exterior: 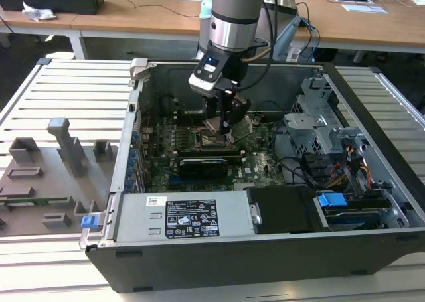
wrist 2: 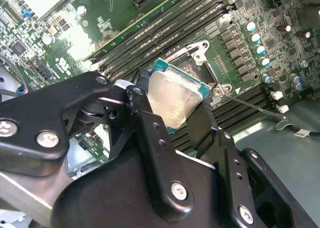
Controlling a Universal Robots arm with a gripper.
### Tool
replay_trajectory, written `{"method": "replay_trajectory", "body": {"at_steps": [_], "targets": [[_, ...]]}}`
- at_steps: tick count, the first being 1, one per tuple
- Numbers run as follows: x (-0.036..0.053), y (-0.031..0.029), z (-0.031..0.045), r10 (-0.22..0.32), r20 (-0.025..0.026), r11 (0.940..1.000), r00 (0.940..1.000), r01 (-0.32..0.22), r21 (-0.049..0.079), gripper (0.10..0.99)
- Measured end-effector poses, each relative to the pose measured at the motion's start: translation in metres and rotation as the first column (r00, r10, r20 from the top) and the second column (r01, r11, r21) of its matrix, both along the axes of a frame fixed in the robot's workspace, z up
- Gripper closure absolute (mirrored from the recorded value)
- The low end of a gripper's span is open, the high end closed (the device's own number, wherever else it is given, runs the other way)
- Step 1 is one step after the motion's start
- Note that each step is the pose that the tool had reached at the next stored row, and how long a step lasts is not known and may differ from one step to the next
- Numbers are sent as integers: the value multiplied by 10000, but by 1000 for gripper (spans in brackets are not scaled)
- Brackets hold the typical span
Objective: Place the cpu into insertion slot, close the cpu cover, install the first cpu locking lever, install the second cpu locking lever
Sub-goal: 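Place the cpu into insertion slot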
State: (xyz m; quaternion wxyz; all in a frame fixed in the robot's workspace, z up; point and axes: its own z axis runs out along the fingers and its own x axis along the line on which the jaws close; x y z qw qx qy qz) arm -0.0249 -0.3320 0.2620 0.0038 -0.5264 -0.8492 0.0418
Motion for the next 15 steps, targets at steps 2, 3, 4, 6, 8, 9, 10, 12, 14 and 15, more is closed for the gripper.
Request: {"method": "replay_trajectory", "body": {"at_steps": [2, 3, 4, 6, 8, 9, 10, 12, 14, 15], "targets": [[0, 0, 0, -126, 0, 9999, 9999, 126, -12, 545], [0, 0, -1, -168, 0, 9999, 9999, 168, -14, 545], [0, 0, -1, -192, -1, 9998, 9998, 192, -17, 545], [0, 0, -3, -206, 0, 9998, 9998, 206, -17, 545], [0, 0, -4, -218, 0, 9998, 9998, 218, -21, 545], [0, 0, -4, -230, 0, 9997, 9997, 230, -22, 545], [0, 0, -4, -250, 0, 9997, 9997, 250, -23, 545], [0, 0, -4, -308, 0, 9995, 9995, 308, -27, 545], [0, 0, -5, -346, 0, 9994, 9994, 346, -28, 545], [0, 0, -5, -395, 0, 9992, 9992, 395, -29, 545]]}}
